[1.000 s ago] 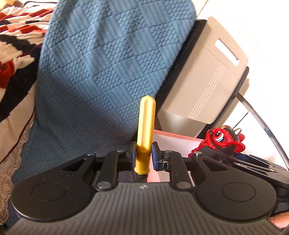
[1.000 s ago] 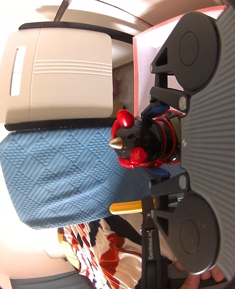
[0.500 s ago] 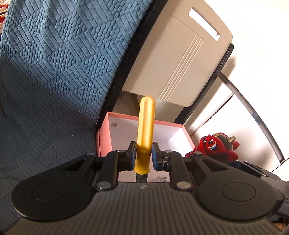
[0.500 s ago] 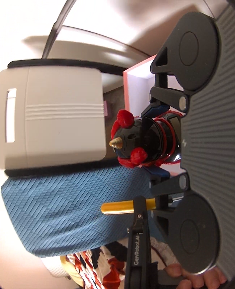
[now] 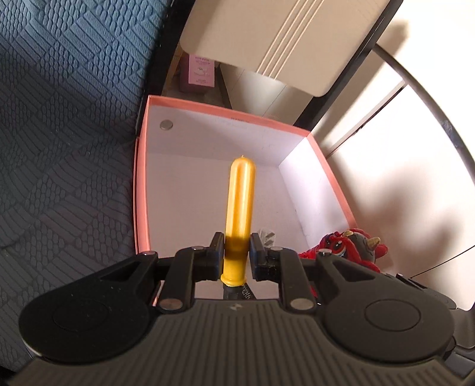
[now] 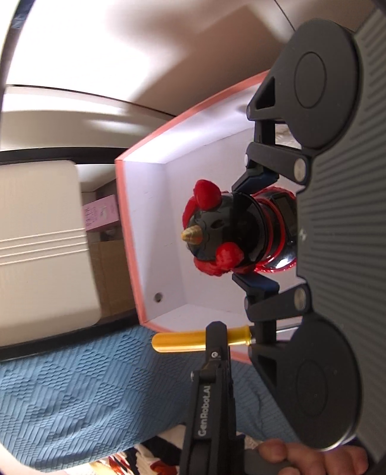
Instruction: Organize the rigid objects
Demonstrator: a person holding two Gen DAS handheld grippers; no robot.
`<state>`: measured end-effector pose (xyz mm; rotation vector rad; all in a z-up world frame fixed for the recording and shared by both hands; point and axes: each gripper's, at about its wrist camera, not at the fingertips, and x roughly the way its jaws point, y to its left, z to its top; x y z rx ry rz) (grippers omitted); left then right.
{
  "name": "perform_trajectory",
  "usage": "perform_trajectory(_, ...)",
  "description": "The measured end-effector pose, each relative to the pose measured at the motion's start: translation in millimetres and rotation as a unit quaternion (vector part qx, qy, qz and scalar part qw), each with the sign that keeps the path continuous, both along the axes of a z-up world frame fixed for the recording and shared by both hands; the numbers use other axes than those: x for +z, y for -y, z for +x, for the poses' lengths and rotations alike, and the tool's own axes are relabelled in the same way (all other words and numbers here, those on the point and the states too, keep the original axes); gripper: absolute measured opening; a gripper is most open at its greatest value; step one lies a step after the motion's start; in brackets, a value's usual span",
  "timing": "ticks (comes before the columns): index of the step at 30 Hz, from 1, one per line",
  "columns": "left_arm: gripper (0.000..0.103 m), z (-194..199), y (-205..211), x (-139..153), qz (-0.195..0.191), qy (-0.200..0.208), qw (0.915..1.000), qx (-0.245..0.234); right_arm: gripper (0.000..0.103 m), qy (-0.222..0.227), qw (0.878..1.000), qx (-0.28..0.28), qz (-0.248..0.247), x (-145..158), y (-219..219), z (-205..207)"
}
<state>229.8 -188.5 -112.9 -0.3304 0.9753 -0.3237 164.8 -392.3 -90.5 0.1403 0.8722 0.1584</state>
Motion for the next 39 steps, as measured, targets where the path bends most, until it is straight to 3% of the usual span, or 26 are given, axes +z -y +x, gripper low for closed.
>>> perform_trajectory(10, 0.021, -1.4, 22.9, -32.4, 0.062, -0.021, 0.9974, -0.03, 0.06, -0.057, 0.998, -0.002, -0.019, -54.2, 8.8, 3.3)
perform_trajectory(19, 0.022, -1.1, 19.0, -38.5, 0.06, -0.029, 0.9973, -0.029, 0.06, -0.074, 0.997, 0.003, -0.015, -68.7, 8.8, 2.4)
perform_trajectory(20, 0.022, -1.6, 19.0, -38.8, 0.063, -0.031, 0.9971, -0.029, 0.06, -0.069, 0.998, 0.0, -0.012, -67.1, 9.3, 1.7)
perform_trajectory(22, 0.022, -3.9, 19.2, -38.0, 0.067, -0.029, 0.9969, -0.031, 0.072, -0.069, 0.997, -0.009, -0.014, -63.8, 11.0, 2.6)
perform_trajectory(24, 0.027, -6.9, 19.4, -35.8, 0.069, -0.026, 0.9967, -0.033, 0.072, -0.063, 0.998, -0.011, -0.007, -58.1, 12.3, 2.7)
perform_trajectory(26, 0.048, -10.3, 18.5, -30.8, 0.069, -0.017, 0.997, -0.033, 0.072, -0.056, 0.998, -0.006, -0.003, -50.2, 10.7, 2.6)
perform_trajectory(27, 0.051, -12.4, 17.5, -27.7, 0.068, -0.011, 0.9971, -0.033, 0.073, -0.051, 0.999, -0.005, -0.005, -45.7, 9.3, 2.4)
perform_trajectory(39, 0.055, -51.9, -13.7, 49.8, 0.042, 0.086, 0.9951, -0.027, 0.073, 0.043, 0.999, -0.009, 0.022, 44.9, 4.5, -17.4)
